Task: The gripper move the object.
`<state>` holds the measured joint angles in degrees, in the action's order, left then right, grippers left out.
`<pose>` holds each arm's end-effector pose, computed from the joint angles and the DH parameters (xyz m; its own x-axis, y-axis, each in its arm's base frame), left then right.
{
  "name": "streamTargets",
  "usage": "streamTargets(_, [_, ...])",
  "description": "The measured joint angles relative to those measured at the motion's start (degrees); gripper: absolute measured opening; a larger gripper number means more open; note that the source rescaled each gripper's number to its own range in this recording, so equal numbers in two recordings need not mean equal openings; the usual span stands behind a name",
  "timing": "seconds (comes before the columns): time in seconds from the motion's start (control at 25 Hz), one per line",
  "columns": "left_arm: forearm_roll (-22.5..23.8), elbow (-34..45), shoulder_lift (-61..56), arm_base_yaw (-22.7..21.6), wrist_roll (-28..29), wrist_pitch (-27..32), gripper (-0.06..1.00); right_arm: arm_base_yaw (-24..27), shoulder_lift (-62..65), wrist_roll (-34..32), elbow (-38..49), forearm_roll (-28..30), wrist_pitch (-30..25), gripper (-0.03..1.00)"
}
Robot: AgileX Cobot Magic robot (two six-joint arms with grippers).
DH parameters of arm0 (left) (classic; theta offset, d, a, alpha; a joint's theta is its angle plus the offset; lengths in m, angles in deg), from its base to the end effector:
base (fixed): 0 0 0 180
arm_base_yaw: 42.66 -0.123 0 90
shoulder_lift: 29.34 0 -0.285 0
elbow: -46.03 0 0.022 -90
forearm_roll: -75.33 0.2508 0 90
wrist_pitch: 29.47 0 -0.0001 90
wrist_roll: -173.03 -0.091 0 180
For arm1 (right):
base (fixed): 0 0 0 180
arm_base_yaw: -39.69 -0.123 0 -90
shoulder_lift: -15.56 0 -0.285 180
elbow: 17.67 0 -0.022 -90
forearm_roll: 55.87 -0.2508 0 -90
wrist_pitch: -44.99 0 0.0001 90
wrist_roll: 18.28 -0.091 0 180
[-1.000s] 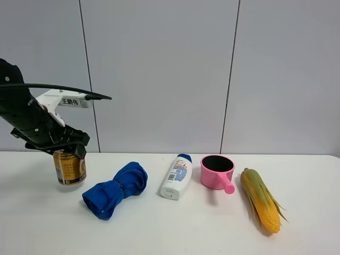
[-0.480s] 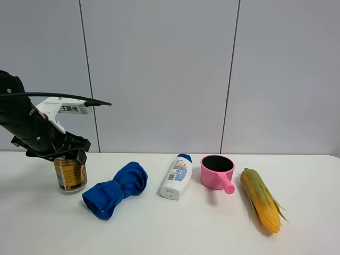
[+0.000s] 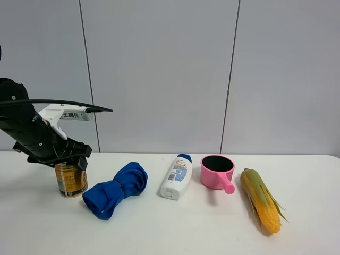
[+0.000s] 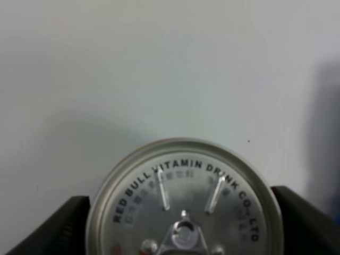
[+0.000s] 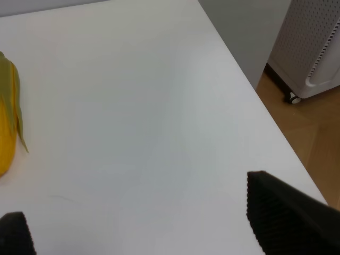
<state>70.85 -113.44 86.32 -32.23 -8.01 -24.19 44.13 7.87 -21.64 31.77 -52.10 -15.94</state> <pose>0.3633 -0.0675 0.1429 -0.7789 0.0827 -0.6217 0.1392 0.9893 -0.0428 -0.0040 -0.0049 0.2730 -0.4646 0.0627 -0.8833 0.1403 0.9901 -0.0035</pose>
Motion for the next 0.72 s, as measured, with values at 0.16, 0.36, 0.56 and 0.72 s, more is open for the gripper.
streamTargets(0.16, [0.0, 0.0, 0.0, 0.0, 0.24, -1.63, 0.03, 0.0, 0.0, 0.0, 0.0, 0.0, 0.0, 1.0])
streamTargets(0.36, [-0.12, 0.0, -0.32, 0.0, 0.41, -5.28, 0.89, 0.0, 0.0, 0.0, 0.0, 0.0, 0.0, 1.0])
streamTargets(0.56, [-0.12, 0.0, -2.26, 0.0, 0.41, -5.28, 0.98, 0.0, 0.0, 0.0, 0.0, 0.0, 0.0, 1.0])
streamTargets(0.72, [-0.16, 0.0, -6.5, 0.0, 0.46, -3.02, 0.98, 0.0, 0.0, 0.0, 0.0, 0.0, 0.0, 1.0])
